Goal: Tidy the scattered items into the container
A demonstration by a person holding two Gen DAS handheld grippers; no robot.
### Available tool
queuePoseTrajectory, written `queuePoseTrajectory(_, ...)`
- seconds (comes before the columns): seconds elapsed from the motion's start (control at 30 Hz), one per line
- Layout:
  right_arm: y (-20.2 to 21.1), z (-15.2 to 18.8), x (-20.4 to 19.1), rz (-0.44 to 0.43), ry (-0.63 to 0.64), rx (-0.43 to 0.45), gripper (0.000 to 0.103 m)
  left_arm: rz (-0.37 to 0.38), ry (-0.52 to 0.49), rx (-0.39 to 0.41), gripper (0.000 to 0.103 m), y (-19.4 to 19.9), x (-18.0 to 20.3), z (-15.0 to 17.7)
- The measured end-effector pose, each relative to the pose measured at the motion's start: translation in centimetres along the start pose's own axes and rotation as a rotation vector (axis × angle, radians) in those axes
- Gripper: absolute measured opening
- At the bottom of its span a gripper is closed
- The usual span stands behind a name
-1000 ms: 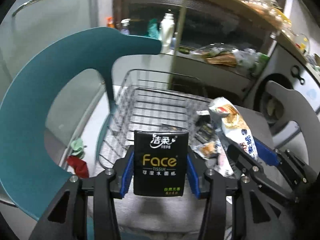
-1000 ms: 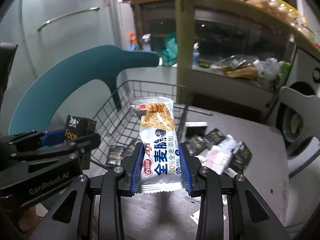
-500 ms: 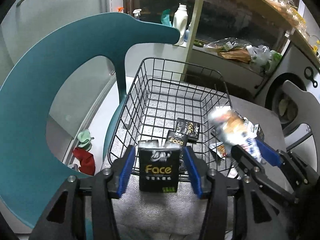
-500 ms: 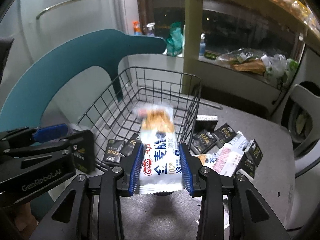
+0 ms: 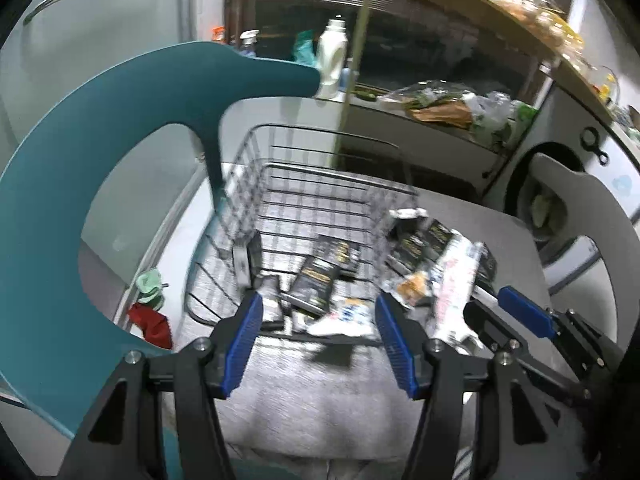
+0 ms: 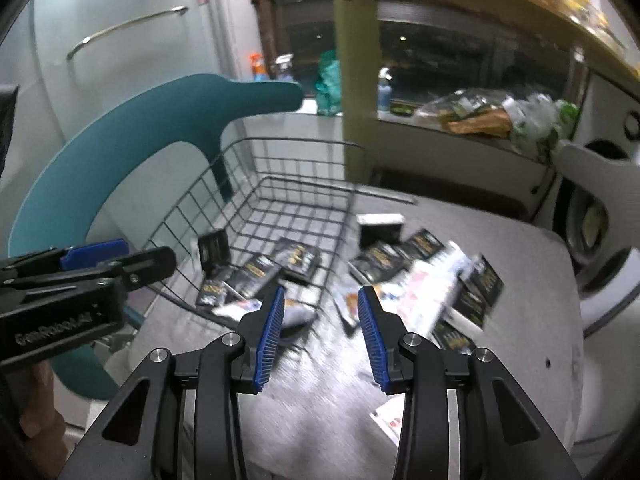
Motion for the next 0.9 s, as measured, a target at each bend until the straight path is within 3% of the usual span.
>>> queuePoseTrajectory(0.13, 0.9, 2.8, 3.2, 0.046, -0.020, -0.024, 0.041, 0.038, -0.077, 0.005, 0.064, 0.7, 3.5, 1.9)
queuePoseTrajectory(0.27, 0.8, 6.1, 7.0, 0.061, -0.083, -0.086, 0.052, 0.069, -0.142, -0.008, 0.065, 0.4, 6.8, 4.3)
queuePoseTrajectory(0.57, -3.1, 12.0, 11.4, 0.113, -0.132, -0.235, 0.053, 0.051, -0.230, -0.109, 0.065, -4.7, 9.6, 9.4)
queuePoseTrajectory(0.73, -5.8, 11.9, 13.3, 0.139, -0.172, -0.242, 0.053, 0.039, -0.243, -0.184, 0.065, -8.7, 9.6, 11.9)
queuePoseTrajectory(0.9, -7.3, 8.5, 15.6, 0.111, -0.296, -0.173, 0.053, 0.026, -0.246, -0.210, 0.065, -9.8, 9.1, 12.5)
Point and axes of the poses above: each gripper's, at about its wrist camera, not at the fingertips, and y roughly against the way its jaws point, x to its right, z to its underside, the point moved 2 cm from there along -y, roughly the way its jaws point, and after that the axes turned 4 degrees about -y, right-handed, at the moved point
